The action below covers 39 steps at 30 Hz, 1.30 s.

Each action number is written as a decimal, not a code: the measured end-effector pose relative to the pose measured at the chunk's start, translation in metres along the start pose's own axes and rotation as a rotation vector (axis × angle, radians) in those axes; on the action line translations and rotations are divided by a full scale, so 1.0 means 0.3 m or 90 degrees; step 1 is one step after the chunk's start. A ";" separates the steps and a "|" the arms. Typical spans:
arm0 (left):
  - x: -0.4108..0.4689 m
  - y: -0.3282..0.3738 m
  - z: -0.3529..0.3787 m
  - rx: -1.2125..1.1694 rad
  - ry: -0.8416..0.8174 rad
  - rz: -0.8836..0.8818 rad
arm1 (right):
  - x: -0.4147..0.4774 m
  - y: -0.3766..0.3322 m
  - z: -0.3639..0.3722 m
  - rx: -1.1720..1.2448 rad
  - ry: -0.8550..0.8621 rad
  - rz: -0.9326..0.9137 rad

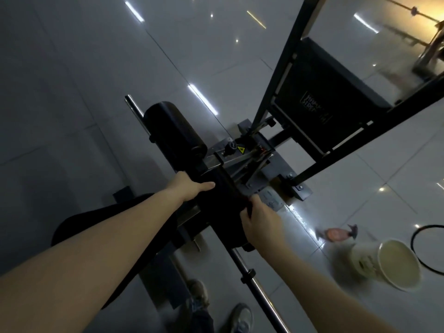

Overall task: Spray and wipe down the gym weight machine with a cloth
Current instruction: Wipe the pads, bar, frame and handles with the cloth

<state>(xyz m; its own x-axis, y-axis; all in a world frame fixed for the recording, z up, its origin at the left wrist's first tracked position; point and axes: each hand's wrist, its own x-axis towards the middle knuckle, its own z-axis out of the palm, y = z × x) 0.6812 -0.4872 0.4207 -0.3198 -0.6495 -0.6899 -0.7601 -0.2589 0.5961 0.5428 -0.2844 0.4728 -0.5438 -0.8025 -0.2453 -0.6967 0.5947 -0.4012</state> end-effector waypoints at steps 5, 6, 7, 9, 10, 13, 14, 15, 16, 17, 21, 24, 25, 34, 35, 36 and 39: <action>-0.068 0.052 0.004 -0.010 0.019 0.005 | 0.261 -0.124 0.097 0.025 0.079 -0.020; -0.059 0.047 0.011 -0.009 0.027 0.001 | 0.309 -0.136 0.108 0.035 0.081 -0.022; -0.060 0.049 0.014 -0.006 0.032 -0.005 | 0.348 -0.143 0.113 0.050 0.075 -0.023; -0.066 0.053 0.020 -0.004 0.033 -0.021 | 0.383 -0.141 0.117 0.101 0.058 -0.020; -0.076 0.057 0.017 -0.006 0.033 -0.026 | 0.370 -0.134 0.110 0.129 0.052 -0.019; -0.106 0.074 0.015 -0.025 0.041 -0.033 | 0.230 -0.047 0.060 0.157 -0.004 -0.032; -0.119 0.084 0.015 -0.029 0.040 -0.037 | 0.157 0.004 0.043 0.154 -0.030 -0.035; -0.126 0.090 0.017 -0.031 0.037 -0.040 | 0.082 0.059 0.024 0.150 -0.053 -0.035; -0.136 0.095 0.019 -0.030 0.040 -0.041 | 0.014 0.112 0.005 0.148 -0.071 -0.034; -0.147 0.101 0.021 -0.035 0.044 -0.044 | -0.035 0.155 -0.013 0.139 -0.084 -0.032; -0.158 0.089 0.040 -0.070 0.064 -0.056 | -0.044 0.191 -0.019 0.084 -0.060 -0.063; -0.149 0.078 0.050 -0.082 0.079 -0.070 | 0.043 0.101 0.020 0.083 -0.016 -0.091; -0.143 0.073 0.050 -0.083 0.080 -0.077 | 0.081 0.064 0.040 0.085 -0.002 -0.092; -0.088 0.035 0.051 -0.073 0.106 -0.113 | 0.357 -0.082 0.136 0.197 0.104 -0.148; -0.089 0.032 0.048 -0.073 0.100 -0.115 | 0.325 -0.060 0.131 0.229 0.094 -0.152; -0.086 0.032 0.042 -0.075 0.091 -0.114 | 0.279 -0.031 0.118 0.251 0.079 -0.162; -0.086 0.035 0.033 -0.085 0.073 -0.113 | 0.115 0.108 0.075 0.241 0.048 -0.155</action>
<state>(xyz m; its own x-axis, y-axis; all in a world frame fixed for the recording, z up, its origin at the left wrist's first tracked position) 0.6759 -0.4660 0.4408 -0.1155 -0.6608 -0.7416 -0.7150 -0.4630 0.5238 0.5119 -0.2938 0.4314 -0.4278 -0.9028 -0.0443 -0.5963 0.3187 -0.7368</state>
